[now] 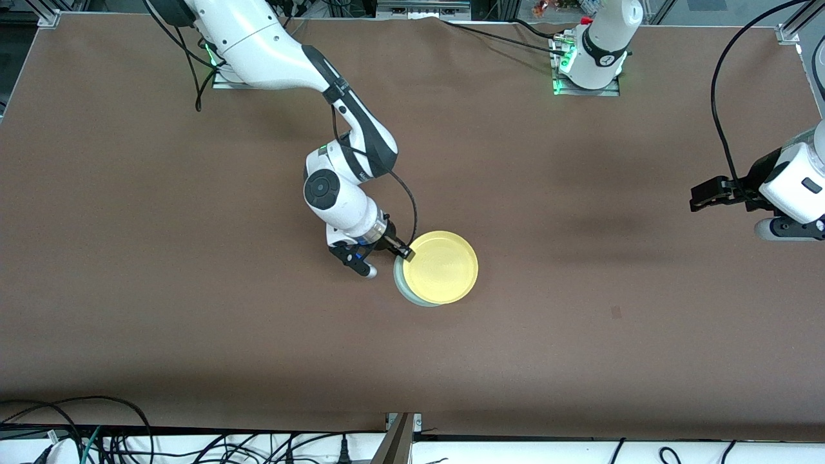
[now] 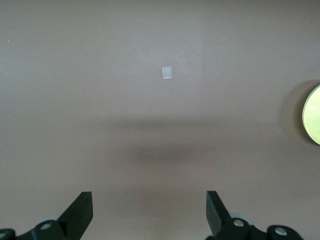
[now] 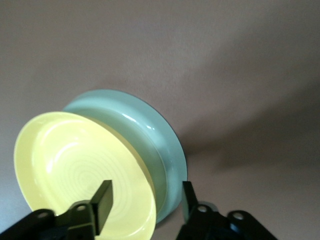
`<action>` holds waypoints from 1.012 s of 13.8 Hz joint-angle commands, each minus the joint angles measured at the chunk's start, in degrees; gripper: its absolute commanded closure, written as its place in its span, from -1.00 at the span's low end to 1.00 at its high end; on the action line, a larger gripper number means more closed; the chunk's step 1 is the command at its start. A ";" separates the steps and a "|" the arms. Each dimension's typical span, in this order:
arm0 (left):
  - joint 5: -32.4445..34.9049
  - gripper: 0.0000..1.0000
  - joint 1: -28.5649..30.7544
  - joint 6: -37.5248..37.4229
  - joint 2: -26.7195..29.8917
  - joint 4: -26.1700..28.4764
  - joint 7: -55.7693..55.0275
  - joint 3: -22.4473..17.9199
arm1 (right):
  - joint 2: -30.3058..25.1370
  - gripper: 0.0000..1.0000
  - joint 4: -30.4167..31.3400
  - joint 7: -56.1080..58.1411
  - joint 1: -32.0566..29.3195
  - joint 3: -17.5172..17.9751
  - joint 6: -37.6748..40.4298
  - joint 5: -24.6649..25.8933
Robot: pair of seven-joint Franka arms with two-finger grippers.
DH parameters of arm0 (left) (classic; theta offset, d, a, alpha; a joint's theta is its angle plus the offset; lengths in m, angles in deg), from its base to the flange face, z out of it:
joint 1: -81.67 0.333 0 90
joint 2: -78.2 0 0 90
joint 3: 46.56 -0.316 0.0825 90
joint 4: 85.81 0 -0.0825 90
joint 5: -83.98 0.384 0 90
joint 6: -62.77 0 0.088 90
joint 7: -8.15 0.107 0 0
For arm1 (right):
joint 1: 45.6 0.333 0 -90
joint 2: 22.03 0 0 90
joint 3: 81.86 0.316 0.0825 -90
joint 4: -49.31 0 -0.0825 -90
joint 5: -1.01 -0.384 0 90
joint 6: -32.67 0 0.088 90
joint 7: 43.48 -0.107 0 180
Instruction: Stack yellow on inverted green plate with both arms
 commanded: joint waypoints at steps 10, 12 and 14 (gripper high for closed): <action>-2.15 -1.00 0.28 -0.37 -0.65 -1.47 1.04 -0.08 | -21.62 -1.00 -0.10 29.51 -0.51 -26.10 48.56 6.66; -2.15 -1.00 0.28 -0.37 -0.65 -1.56 1.04 -0.08 | -24.61 -1.00 0.42 42.24 -2.18 -27.25 52.00 6.83; -2.15 -1.00 0.28 -0.37 -0.65 -1.56 1.04 -0.08 | -26.99 -1.00 0.52 49.31 -8.30 -25.61 55.16 8.32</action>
